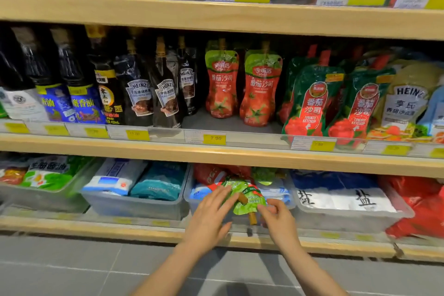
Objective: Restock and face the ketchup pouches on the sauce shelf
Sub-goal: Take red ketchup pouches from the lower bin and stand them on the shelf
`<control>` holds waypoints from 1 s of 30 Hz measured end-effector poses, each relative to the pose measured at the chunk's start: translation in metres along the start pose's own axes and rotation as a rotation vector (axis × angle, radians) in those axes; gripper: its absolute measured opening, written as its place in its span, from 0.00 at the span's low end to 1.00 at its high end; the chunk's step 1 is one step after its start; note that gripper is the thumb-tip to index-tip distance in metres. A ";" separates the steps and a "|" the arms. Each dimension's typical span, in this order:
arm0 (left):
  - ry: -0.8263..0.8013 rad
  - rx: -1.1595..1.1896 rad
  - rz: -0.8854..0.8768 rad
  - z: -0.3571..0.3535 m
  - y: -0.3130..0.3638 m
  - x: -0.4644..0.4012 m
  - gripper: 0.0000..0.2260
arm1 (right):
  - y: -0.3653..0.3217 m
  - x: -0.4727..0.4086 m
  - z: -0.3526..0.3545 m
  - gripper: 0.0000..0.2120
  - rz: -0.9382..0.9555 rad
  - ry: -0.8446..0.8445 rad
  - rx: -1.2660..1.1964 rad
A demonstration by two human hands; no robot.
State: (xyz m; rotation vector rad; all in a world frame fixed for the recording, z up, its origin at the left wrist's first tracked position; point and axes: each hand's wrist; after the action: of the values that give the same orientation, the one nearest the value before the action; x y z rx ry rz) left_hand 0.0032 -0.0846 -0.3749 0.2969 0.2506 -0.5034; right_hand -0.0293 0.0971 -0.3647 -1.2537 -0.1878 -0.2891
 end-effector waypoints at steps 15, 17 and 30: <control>-0.101 0.042 0.082 -0.011 -0.007 -0.007 0.33 | -0.012 0.024 0.023 0.08 -0.196 -0.397 -0.433; -0.081 0.070 0.117 -0.008 -0.003 -0.011 0.33 | -0.023 0.032 0.033 0.08 -0.200 -0.445 -0.502; 0.012 -0.025 0.190 0.005 0.059 -0.024 0.24 | -0.052 0.073 0.103 0.05 -0.194 -0.446 -0.533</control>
State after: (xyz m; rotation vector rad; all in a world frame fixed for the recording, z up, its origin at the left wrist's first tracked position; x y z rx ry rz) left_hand 0.0139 -0.0266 -0.3497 0.2960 0.2377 -0.3103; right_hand 0.0250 0.1727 -0.2644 -1.8254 -0.6504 -0.2284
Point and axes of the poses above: each hand's wrist, its own x-axis away from the middle knuckle, its own z-axis out of the back of the hand, y = z × x, and after that the axes turned 10 degrees about -z, right-handed
